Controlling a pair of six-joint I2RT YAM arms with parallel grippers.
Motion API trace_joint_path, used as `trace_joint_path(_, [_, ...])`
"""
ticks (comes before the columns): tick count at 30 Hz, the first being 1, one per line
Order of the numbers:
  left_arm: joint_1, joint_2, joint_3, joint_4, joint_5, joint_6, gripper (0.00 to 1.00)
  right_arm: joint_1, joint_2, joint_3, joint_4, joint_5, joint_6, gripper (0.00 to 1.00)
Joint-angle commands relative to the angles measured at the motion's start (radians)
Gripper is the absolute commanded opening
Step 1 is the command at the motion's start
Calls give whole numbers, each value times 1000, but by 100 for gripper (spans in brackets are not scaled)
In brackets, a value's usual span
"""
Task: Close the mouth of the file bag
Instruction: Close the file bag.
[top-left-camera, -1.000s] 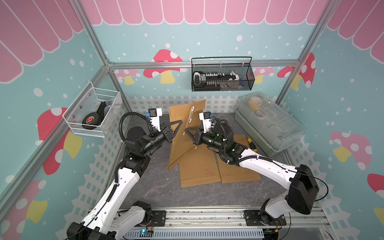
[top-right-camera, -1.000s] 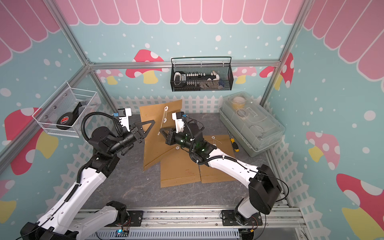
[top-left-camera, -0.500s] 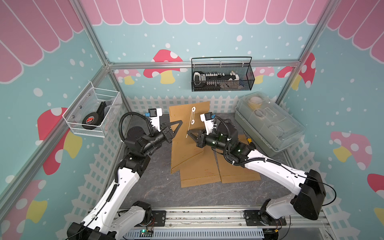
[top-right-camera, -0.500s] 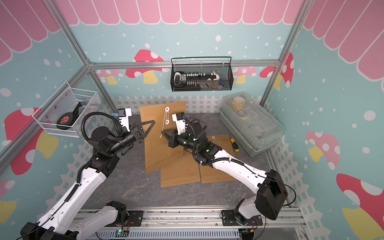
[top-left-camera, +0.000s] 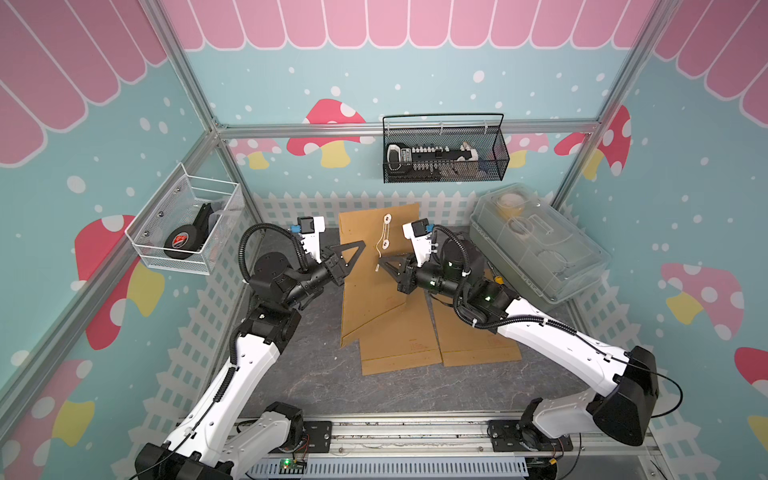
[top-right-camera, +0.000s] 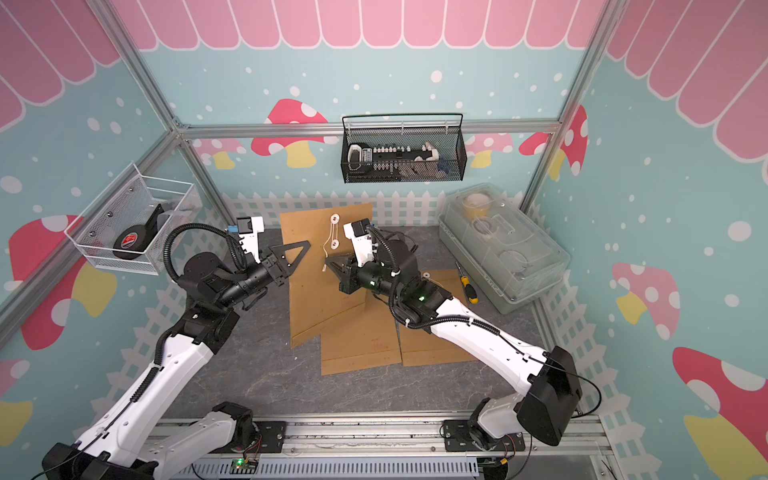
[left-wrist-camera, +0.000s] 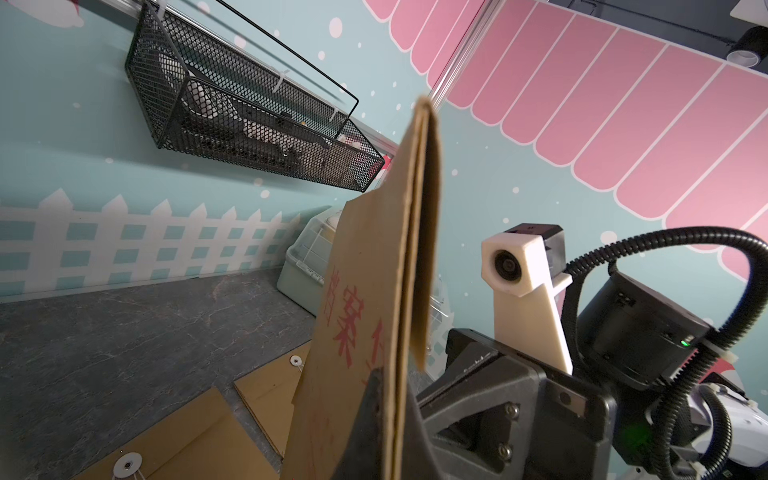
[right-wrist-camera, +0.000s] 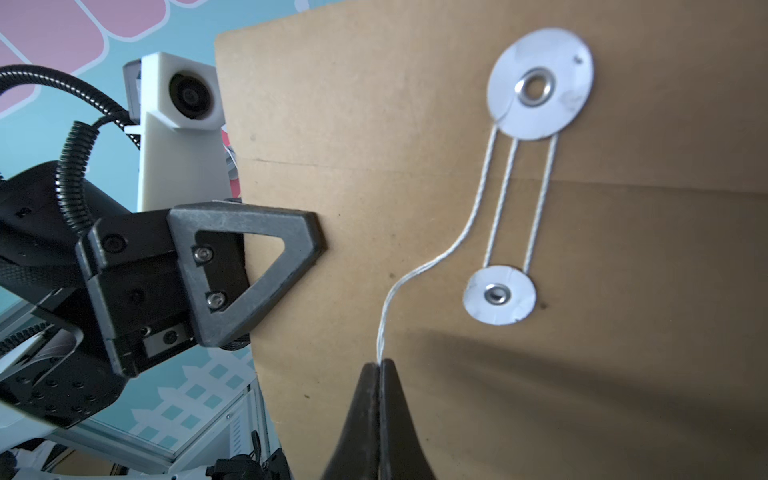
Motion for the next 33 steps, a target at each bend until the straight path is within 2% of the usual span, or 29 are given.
trace_joint_path(1, [7, -6, 34, 9, 11, 13, 0, -16, -58, 30, -56, 41, -73, 0])
trace_joint_path(7, [10, -6, 42, 13, 21, 6, 0, -64, -88, -2, -96, 73, -101, 0])
trace_joint_path(19, [10, -14, 57, 7, 47, -11, 0, -182, -41, -1, -129, 104, -125, 0])
trace_joint_path(25, [7, -8, 55, 42, 73, -52, 0, -197, -5, 33, -128, 102, -135, 0])
trace_joint_path(33, [7, -12, 57, -6, 82, -17, 0, -211, 8, 79, -167, 118, -136, 0])
